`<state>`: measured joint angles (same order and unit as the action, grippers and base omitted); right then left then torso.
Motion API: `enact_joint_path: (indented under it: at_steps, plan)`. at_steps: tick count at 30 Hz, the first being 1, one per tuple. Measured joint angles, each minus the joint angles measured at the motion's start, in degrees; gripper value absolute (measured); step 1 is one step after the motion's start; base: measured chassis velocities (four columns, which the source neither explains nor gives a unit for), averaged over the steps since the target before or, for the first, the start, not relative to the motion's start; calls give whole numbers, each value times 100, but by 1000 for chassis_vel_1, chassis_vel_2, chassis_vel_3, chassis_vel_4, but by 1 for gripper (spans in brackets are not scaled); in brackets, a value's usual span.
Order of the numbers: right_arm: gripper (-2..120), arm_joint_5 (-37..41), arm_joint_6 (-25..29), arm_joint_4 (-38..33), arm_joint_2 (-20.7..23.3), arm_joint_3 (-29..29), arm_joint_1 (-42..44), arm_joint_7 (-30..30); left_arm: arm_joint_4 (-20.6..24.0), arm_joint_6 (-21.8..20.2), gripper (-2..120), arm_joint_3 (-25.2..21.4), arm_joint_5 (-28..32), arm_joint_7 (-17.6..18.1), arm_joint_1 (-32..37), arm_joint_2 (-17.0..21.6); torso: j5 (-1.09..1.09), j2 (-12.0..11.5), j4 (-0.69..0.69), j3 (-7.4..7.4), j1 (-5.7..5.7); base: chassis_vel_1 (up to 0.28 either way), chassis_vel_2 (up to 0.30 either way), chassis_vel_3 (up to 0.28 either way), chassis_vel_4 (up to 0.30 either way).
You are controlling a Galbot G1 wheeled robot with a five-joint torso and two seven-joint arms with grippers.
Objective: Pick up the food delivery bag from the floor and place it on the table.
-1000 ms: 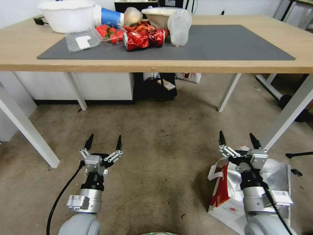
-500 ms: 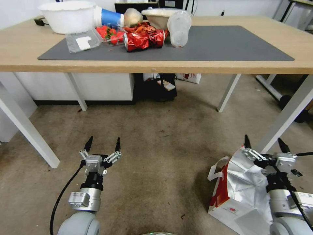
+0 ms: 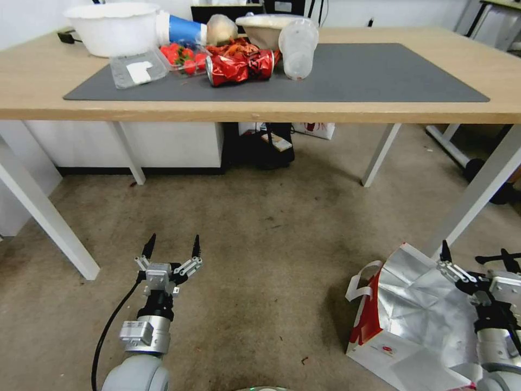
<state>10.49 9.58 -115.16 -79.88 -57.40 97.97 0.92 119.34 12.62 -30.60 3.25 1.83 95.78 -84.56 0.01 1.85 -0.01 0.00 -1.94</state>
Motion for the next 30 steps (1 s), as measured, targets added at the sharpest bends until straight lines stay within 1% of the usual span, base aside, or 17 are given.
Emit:
enact_joint_path:
  at_steps: [9, 14, 16, 20, 30]
  plan:
    - [100, 8, 77, 659, 89, -120, -170, -210, -39, -3, 100, -41, -88, 141, -12, -9, -1, 2, 1, 0, 0, 0, 0, 0, 0]
    - [100, 21, 78, 835, 114, -127, -215, -234, -39, -2, 100, -51, -98, 147, -10, -10, 0, 3, 0, 0, -1, 0, 0, 0, 0]
    - [100, 80, 85, 1164, 173, -131, -313, -248, -39, 22, 100, -66, -106, 141, -5, -10, 0, 4, 0, 0, -1, 0, 0, 0, 0]
    - [100, 164, 89, 1420, 231, -130, -403, -253, -37, 49, 100, -69, -111, 130, 3, -9, 0, 5, 0, 0, -1, 0, 0, 0, 0]
    - [100, 171, 80, 1826, 363, -130, -606, -244, -30, 128, 100, -71, -148, 95, 15, -36, 0, 5, 0, 0, -1, 0, 0, 0, 0]
